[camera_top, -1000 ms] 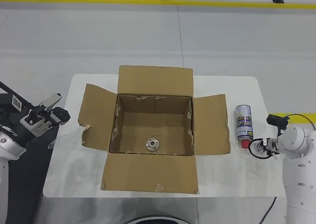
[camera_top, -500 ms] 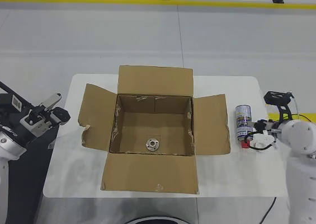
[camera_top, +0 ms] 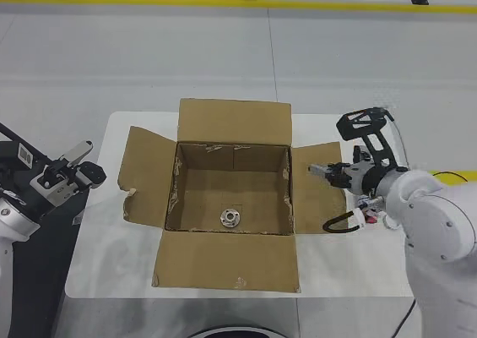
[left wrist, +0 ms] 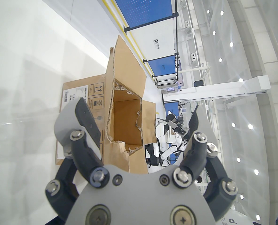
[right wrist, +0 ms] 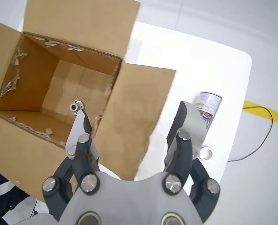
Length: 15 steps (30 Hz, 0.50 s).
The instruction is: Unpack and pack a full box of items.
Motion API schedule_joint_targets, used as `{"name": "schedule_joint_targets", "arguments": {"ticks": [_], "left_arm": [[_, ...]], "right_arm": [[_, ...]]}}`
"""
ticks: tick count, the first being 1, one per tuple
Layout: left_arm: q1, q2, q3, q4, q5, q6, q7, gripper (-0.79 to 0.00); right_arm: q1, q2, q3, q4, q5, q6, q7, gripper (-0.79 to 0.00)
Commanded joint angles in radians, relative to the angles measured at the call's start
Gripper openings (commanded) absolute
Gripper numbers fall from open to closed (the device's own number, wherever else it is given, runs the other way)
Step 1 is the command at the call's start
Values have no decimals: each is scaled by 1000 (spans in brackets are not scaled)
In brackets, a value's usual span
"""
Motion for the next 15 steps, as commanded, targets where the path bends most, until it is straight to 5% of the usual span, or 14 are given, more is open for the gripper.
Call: {"name": "schedule_joint_targets", "arguments": {"ticks": [1, 9, 15], "left_arm": [[0, 0, 0, 0, 0, 0, 0, 0], [0, 0, 0, 0, 0, 0, 0, 0], [0, 0, 0, 0, 0, 0, 0, 0]], "right_arm": [[42, -6, -74, 19, -3, 11, -5, -34], [219, -55, -351, 204, 17, 107, -65, 0], [255, -67, -396, 239, 31, 114, -70, 0]]}}
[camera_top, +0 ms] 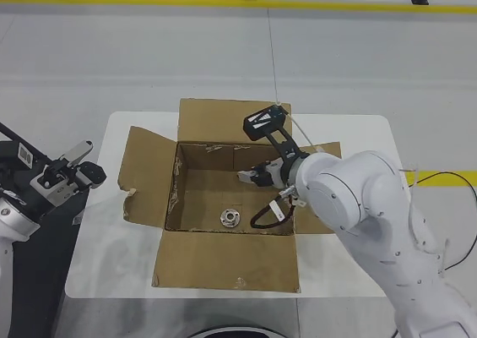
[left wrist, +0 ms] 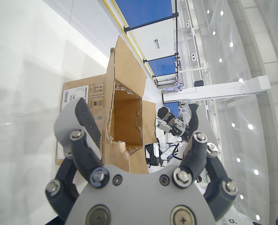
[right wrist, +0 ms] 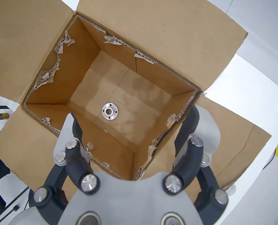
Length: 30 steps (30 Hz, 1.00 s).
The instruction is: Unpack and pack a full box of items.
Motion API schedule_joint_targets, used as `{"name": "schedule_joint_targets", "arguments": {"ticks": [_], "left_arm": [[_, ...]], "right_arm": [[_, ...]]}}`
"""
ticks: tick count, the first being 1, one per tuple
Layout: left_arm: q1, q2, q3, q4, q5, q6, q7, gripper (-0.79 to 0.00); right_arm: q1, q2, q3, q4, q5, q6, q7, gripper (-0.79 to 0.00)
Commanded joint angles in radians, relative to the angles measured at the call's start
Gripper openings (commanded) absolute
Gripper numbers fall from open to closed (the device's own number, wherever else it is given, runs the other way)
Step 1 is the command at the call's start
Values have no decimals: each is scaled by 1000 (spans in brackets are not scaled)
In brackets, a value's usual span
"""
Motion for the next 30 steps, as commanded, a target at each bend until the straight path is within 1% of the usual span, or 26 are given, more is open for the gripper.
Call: {"name": "schedule_joint_targets", "arguments": {"ticks": [1, 10, 12, 14, 16, 18, 20, 24, 25, 30], "left_arm": [[0, 0, 0, 0, 0, 0, 0, 0], [0, 0, 0, 0, 0, 0, 0, 0], [0, 0, 0, 0, 0, 0, 0, 0], [0, 0, 0, 0, 0, 0, 0, 0], [0, 0, 0, 0, 0, 0, 0, 0], [0, 0, 0, 0, 0, 0, 0, 0], [0, 0, 0, 0, 0, 0, 0, 0], [0, 0, 0, 0, 0, 0, 0, 0], [0, 0, 0, 0, 0, 0, 0, 0], [0, 0, 0, 0, 0, 0, 0, 0]], "right_arm": [[-1, 0, 1, -1, -1, 0, 0, 0], [-6, 0, -3, 2, -1, -5, -5, 0], [-18, -5, -30, 20, -9, -4, -45, 0], [2, -15, -60, 45, -5, 21, -49, 0], [29, -29, -102, 76, 13, 50, -48, 0], [68, -48, -155, 127, -6, 106, -35, 0], [109, -70, -210, 186, 12, 144, -23, 0], [185, -119, -295, 348, 65, 154, -33, 0], [208, -136, -322, 401, 81, 154, -32, 0], [267, -200, -401, 575, 149, 159, -38, 0]]}}
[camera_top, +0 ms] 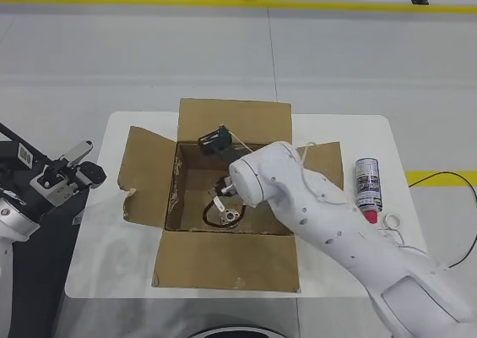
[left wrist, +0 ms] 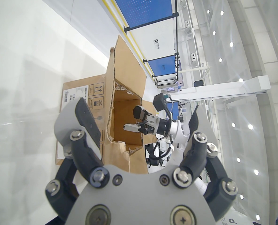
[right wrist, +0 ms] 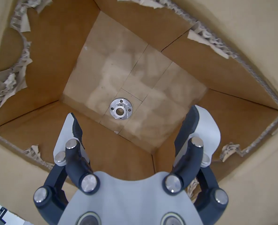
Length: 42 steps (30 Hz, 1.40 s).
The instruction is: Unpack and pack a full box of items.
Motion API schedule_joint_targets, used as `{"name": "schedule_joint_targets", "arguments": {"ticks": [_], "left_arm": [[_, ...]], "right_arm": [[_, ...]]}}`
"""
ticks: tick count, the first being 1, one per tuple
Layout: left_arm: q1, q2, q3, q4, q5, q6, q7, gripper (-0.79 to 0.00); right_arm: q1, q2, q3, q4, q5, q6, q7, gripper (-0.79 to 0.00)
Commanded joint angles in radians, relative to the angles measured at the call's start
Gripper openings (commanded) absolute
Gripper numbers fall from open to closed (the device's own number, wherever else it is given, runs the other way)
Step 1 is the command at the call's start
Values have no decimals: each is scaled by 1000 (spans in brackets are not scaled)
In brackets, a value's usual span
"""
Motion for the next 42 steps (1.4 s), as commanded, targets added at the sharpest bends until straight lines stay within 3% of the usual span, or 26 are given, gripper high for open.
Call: {"name": "schedule_joint_targets", "arguments": {"ticks": [1, 9, 11, 18, 28, 33, 42], "left_arm": [[0, 0, 0, 0, 0, 0, 0, 0], [0, 0, 0, 0, 0, 0, 0, 0], [0, 0, 0, 0, 0, 0, 0, 0], [0, 0, 0, 0, 0, 0, 0, 0], [0, 0, 0, 0, 0, 0, 0, 0], [0, 0, 0, 0, 0, 0, 0, 0], [0, 0, 0, 0, 0, 0, 0, 0]], "right_arm": [[20, -27, -23, 73, 44, 6, -6, -55], [61, -103, -83, 286, 186, -4, 4, -166], [69, -120, -102, 323, 204, -11, 11, -154], [80, -156, -130, 419, 221, 7, -7, -280], [59, -175, -124, 465, 232, 0, -5, -305], [47, -179, -117, 485, 231, -14, -11, -400], [27, -186, -102, 518, 220, -28, -38, -440]]}}
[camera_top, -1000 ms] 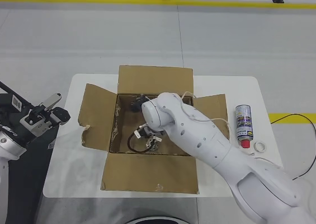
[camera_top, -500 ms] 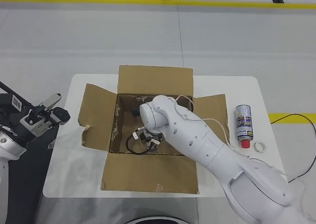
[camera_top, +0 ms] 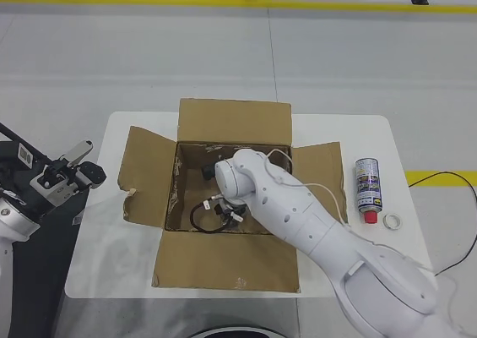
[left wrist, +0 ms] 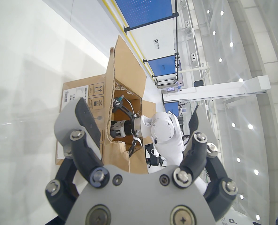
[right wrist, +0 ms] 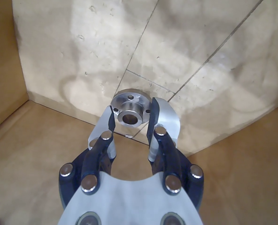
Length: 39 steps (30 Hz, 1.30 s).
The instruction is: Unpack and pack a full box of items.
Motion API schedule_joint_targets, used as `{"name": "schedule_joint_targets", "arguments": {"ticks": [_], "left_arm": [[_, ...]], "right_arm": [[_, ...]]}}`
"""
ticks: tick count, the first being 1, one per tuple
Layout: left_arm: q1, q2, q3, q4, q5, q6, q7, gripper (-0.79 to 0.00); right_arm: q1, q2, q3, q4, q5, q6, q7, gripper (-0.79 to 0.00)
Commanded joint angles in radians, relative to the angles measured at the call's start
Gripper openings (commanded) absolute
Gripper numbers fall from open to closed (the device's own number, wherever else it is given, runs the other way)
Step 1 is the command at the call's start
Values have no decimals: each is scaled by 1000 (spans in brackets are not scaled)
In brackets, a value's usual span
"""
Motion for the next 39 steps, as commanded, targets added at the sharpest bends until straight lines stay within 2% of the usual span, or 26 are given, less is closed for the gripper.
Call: {"name": "schedule_joint_targets", "arguments": {"ticks": [1, 9, 13, 14, 15, 17, 24, 29, 33, 39], "left_arm": [[0, 0, 0, 0, 0, 0, 0, 0], [0, 0, 0, 0, 0, 0, 0, 0], [0, 0, 0, 0, 0, 0, 0, 0], [0, 0, 0, 0, 0, 0, 0, 0], [0, 0, 0, 0, 0, 0, 0, 0], [0, 0, 0, 0, 0, 0, 0, 0], [0, 0, 0, 0, 0, 0, 0, 0], [0, 0, 0, 0, 0, 0, 0, 0], [0, 0, 0, 0, 0, 0, 0, 0], [0, 0, 0, 0, 0, 0, 0, 0]], "right_arm": [[-4, -2, 2, 6, 0, -6, -1, -440], [-10, -12, 10, 30, -7, -22, 3, -505], [-11, -17, 13, 40, -10, -29, 7, -622], [-11, -18, 14, 42, -11, -30, 7, -696], [-11, -19, 16, 44, -12, -31, 7, -736], [-9, -21, 20, 45, -17, -32, 5, -779], [-8, -17, 42, 17, -38, -30, 10, -785], [-18, 2, 76, -49, -63, -26, 21, -785], [-47, 31, 128, -145, -84, -36, 29, -785], [-147, 99, 249, -372, -142, -71, 50, -785]]}}
